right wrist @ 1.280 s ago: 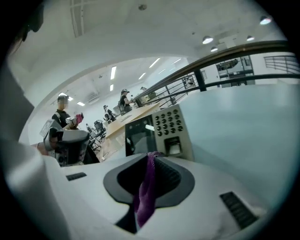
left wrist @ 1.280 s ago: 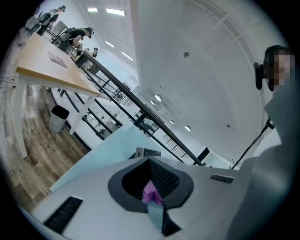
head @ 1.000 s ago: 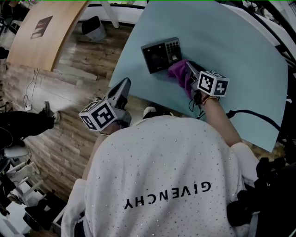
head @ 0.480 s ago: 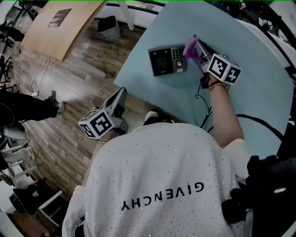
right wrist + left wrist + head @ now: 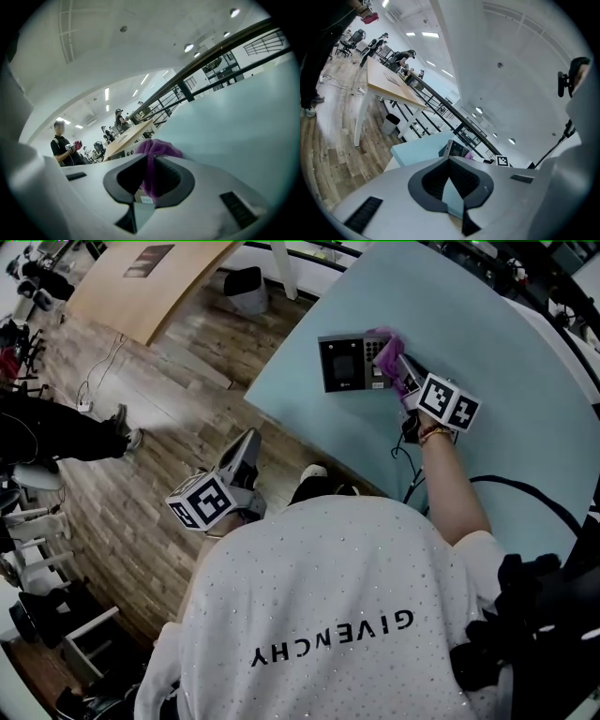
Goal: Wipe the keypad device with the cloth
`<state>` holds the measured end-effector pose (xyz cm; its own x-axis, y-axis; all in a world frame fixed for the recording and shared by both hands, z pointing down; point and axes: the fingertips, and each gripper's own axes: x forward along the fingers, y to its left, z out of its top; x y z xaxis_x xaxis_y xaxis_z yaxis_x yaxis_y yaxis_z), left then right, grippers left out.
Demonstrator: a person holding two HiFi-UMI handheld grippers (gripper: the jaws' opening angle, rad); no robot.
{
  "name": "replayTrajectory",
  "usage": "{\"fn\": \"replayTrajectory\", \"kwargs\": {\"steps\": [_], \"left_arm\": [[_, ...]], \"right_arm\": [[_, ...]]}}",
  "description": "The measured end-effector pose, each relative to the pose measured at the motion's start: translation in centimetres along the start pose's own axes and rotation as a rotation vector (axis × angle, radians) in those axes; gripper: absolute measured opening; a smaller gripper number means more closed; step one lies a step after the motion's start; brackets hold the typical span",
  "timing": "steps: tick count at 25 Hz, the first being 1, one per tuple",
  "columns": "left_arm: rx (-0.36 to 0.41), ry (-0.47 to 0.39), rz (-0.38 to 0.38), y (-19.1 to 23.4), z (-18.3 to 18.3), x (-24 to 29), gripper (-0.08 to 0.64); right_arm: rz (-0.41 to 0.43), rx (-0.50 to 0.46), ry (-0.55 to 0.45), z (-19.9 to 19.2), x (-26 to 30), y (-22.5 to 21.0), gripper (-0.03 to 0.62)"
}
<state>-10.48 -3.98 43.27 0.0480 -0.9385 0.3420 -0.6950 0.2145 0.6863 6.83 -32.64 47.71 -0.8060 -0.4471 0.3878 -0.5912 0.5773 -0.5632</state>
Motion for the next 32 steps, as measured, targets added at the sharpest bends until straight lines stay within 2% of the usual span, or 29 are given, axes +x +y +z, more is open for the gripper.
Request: {"fn": "replayTrajectory", "kwargs": {"steps": [7,12,16,18,21,26,30,32], "left_arm": [[-0.043,0.001,0.005,-1.2,-2.3,-0.6,0.001],[-0.056,0.023,-0.008,-1.8,-4.2,-0.2,0.001],[-0.06,0.001,0.029,-0.1,-4.0,0.5,0.001],[-0.072,-0.029,0.027,0.3,-3.1,1.4,0.0],[-0.047,-0.041,0.008,0.6,-1.8,3.0,0.0],[0.063,-0.142,0.053,3.2,4.2,4.5,0.0],[0.077,-0.131,-0.006,5.0,9.3,6.2,0.0],[0.073,-0.109,-0.055,5.9,11.5,7.2,0.001]], "right_arm": [[-0.031,0.041,0.125,-4.7,-1.9,-0.9,0.051],[-0.06,-0.013,0.185,-7.1,-2.7,-1.5,0.05],[-0.05,-0.038,0.216,-8.5,-2.3,-1.7,0.051],[-0.022,-0.007,0.224,-8.4,-2.1,-1.7,0.051],[-0.032,0.024,0.168,-5.9,-2.3,-2.1,0.049],[-0.062,0.014,-0.005,3.0,-1.6,-0.4,0.049],[-0.099,-0.057,-0.139,9.4,-0.1,3.0,0.049],[-0.107,-0.097,-0.175,10.8,1.1,4.6,0.049]]}}
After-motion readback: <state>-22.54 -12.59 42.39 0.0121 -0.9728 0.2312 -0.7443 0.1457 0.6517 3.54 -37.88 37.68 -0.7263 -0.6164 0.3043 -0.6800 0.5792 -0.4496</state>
